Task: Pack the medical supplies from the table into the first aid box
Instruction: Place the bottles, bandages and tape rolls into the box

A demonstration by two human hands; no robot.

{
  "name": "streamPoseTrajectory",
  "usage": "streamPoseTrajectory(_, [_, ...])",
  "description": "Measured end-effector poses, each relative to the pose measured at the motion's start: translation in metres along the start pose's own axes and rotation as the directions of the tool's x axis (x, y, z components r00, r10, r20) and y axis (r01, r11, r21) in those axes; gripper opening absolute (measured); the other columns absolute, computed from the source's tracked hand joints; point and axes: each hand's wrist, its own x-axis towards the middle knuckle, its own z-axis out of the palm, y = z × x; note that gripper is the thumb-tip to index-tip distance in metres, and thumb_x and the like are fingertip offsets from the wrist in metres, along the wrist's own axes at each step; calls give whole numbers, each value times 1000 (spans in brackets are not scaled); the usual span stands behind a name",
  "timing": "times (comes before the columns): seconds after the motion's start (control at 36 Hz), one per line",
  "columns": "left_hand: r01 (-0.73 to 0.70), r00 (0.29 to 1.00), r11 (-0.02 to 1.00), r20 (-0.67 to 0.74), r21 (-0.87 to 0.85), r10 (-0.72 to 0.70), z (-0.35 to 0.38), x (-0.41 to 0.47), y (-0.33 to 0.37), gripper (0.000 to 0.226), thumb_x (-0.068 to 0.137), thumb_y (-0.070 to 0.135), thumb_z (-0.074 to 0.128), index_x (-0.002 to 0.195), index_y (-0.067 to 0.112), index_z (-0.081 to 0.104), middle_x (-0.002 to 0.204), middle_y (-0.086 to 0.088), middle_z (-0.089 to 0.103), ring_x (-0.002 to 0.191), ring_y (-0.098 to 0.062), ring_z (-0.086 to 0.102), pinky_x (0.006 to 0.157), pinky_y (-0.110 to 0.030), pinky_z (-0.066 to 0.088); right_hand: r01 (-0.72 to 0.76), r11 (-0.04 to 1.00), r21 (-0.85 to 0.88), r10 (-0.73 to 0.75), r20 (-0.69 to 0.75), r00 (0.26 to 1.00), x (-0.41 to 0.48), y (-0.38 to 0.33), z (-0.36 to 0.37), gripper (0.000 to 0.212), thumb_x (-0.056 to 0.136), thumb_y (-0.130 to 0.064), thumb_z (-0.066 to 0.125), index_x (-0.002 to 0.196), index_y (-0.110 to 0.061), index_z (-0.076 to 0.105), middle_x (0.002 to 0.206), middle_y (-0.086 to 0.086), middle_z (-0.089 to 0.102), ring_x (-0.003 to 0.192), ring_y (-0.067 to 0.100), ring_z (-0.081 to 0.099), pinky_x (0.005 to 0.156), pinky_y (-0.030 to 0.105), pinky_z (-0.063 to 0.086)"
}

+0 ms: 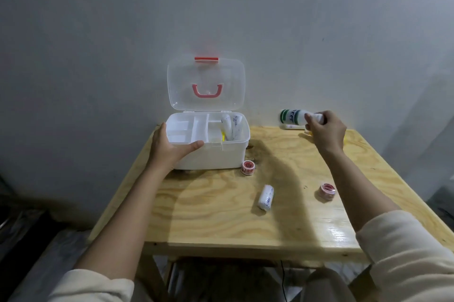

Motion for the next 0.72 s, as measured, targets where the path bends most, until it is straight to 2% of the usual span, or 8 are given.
streamPoseTrajectory(0.06, [-4, 1000, 1000, 2, -8, 4, 0, -1, 1, 135, 33, 75, 77, 149, 21, 35, 152, 0, 41, 140, -23, 40, 112, -48, 39, 71, 995, 65, -72, 2, 997, -2, -22, -1, 27, 85, -25, 64, 97, 0, 62, 76, 8, 65, 75, 22, 62, 46, 2, 41])
streamPoseTrajectory(0.14, [-34, 999, 999, 2, -18, 34, 0, -2, 3, 129, 34, 73, 79, 146, 21, 40, 148, 0, 45, 136, -23, 44, 110, -47, 42, 146, 976, 159, -156, 48, 987, -5, -51, 2, 26, 83, -26, 66, 93, -2, 62, 70, 2, 63, 74, 22, 67, 71, 30, 54])
streamPoseTrajectory(0.22, [-22, 1000, 1000, 6, -13, 22, 1, -1, 3, 123, 41, 66, 84, 146, 21, 39, 149, 0, 43, 136, -22, 42, 111, -46, 41, 213, 960, 182, -241, 152, 958, -9, -75, 8, 28, 83, -23, 67, 97, 1, 63, 80, 11, 64, 69, 19, 65, 75, 40, 55])
streamPoseTrajectory(0.39, [-16, 1000, 1000, -3, -12, 16, -2, 3, 0, 132, 25, 85, 77, 138, 23, 48, 137, 1, 56, 126, -22, 54, 102, -47, 49, 423, 905, -40, -367, 428, 826, -23, -106, 35, 25, 81, -23, 68, 94, -2, 64, 87, 17, 70, 76, 27, 68, 75, 47, 57])
streamPoseTrajectory(0.44, [-17, 1000, 1000, -8, -7, 17, -1, 3, 1, 130, 27, 81, 79, 139, 21, 48, 137, 0, 55, 126, -23, 53, 102, -47, 49, 459, 883, -96, -358, 493, 793, -28, -108, 47, 24, 80, -24, 69, 92, -4, 64, 87, 16, 69, 82, 32, 67, 75, 48, 56])
streamPoseTrajectory(0.53, [-23, 1000, 1000, -8, -4, 23, -1, 2, 1, 129, 28, 81, 80, 138, 23, 48, 136, 1, 56, 125, -22, 54, 101, -47, 50, 488, 864, -123, -334, 586, 739, -37, -106, 61, 24, 81, -25, 69, 94, -7, 63, 90, 13, 68, 84, 31, 66, 77, 46, 57])
streamPoseTrajectory(0.67, [-25, 1000, 1000, 7, -8, 25, -1, 2, -1, 134, 25, 86, 77, 139, 23, 46, 137, 0, 55, 125, -23, 54, 100, -48, 51, 573, 808, -138, -340, 684, 645, -53, -104, 84, 29, 82, -27, 68, 101, -6, 63, 90, 4, 61, 79, 19, 55, 58, 17, 41])
streamPoseTrajectory(0.72, [-25, 1000, 1000, 6, 2, 25, -1, 1, 2, 127, 30, 78, 79, 139, 22, 46, 136, -1, 55, 124, -23, 54, 100, -48, 51, 597, 791, -133, -352, 699, 622, -56, -103, 92, 29, 79, -27, 70, 99, -7, 64, 92, 7, 63, 77, 17, 52, 56, 16, 38])
